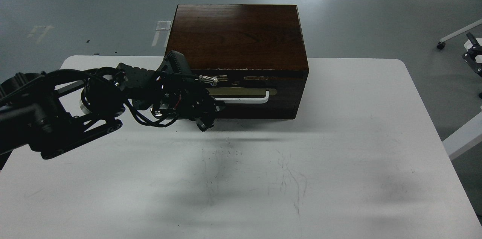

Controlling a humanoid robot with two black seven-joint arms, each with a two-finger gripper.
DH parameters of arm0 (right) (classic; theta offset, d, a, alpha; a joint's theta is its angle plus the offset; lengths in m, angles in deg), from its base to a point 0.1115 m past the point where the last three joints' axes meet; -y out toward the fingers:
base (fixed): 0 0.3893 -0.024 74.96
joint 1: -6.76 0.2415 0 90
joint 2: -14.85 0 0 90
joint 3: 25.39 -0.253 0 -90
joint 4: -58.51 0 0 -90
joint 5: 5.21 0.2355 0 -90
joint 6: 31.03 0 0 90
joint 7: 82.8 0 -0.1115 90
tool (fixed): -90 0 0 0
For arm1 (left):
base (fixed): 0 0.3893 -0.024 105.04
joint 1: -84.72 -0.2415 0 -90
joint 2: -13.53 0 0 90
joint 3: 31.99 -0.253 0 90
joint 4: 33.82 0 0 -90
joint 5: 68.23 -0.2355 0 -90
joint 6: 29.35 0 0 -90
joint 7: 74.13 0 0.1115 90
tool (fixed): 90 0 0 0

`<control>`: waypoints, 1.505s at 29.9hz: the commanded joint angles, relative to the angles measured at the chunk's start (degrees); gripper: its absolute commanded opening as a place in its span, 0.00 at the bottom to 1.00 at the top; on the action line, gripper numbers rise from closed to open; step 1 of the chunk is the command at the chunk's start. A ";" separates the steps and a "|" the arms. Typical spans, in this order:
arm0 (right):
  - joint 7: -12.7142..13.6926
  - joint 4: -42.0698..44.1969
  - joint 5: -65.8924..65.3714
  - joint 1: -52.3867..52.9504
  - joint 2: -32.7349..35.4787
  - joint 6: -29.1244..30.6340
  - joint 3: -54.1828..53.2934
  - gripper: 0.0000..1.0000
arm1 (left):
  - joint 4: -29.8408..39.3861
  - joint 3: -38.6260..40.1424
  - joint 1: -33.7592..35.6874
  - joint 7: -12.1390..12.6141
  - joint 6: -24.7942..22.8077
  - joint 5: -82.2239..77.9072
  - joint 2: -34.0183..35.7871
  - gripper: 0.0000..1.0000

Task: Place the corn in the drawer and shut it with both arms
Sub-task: 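Push the drawer into the box with the left gripper, then press the drawer fully shut with the left gripper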

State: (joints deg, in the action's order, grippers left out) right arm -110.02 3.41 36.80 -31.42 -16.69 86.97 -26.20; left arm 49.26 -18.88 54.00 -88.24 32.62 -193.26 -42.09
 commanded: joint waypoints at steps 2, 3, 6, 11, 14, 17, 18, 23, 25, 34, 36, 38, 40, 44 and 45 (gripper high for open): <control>-0.03 0.00 0.00 -0.06 -0.01 0.00 0.02 1.00 | -0.73 -0.01 0.22 0.04 0.03 0.03 -0.01 0.00; 0.06 0.00 0.00 -0.06 -0.01 0.00 0.02 1.00 | -0.73 -0.01 0.22 0.04 0.03 0.03 -0.01 0.00; 0.06 0.00 0.00 -0.06 -0.01 0.00 -0.07 1.00 | -1.08 -0.01 0.39 0.04 0.03 0.03 -0.01 0.00; -0.03 0.00 0.00 -0.06 -0.01 0.00 -0.16 1.00 | -1.78 -0.01 1.01 0.04 0.03 0.03 -0.01 0.00; -0.03 0.00 0.00 -0.06 -0.01 0.00 -0.16 1.00 | -2.14 -0.01 1.01 0.04 0.03 0.03 -0.01 0.00; 0.06 0.08 0.00 -0.06 -0.01 0.00 -0.16 1.00 | -2.14 -0.10 1.10 0.04 0.03 0.03 -0.01 0.00; -0.03 0.08 0.00 -0.06 -0.01 0.00 -0.16 1.00 | -2.05 -0.10 1.10 0.04 0.03 0.03 -0.10 0.00; -0.03 0.08 0.00 -0.06 0.08 0.00 -0.16 1.00 | -1.96 -0.10 1.18 0.04 0.03 0.03 -0.19 0.00; -0.03 0.08 0.00 -0.06 0.08 0.00 -0.16 1.00 | -1.79 -0.10 1.19 0.04 0.03 0.03 -0.19 0.00; 0.06 0.08 0.00 -0.15 0.17 0.00 -0.16 1.00 | -2.22 -0.28 1.27 0.22 0.03 0.03 -0.19 0.00; -0.03 0.08 0.00 -0.23 0.17 0.00 -0.16 1.00 | -2.22 -0.28 1.27 0.22 0.03 0.03 -0.28 0.00; -0.03 0.08 0.00 -0.41 0.26 0.00 -0.16 1.00 | -2.14 -0.19 1.36 0.22 0.03 0.03 -0.28 0.00; 0.06 0.08 0.00 -0.50 0.26 0.00 -0.33 1.00 | -1.79 -0.10 1.45 0.22 0.03 0.03 -0.28 0.00; 0.06 0.17 0.00 -0.50 0.26 0.00 -0.33 1.00 | 1.80 -0.10 1.45 0.22 0.03 0.03 0.07 0.00; 0.06 0.17 0.00 -0.50 0.26 0.00 -0.42 1.00 | 4.34 -0.19 1.36 0.13 0.03 0.03 0.60 0.00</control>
State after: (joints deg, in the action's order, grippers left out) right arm -110.00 3.50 36.80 -31.91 -16.44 86.97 -26.53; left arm 49.03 -18.96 55.47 -88.01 32.66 -193.24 -42.29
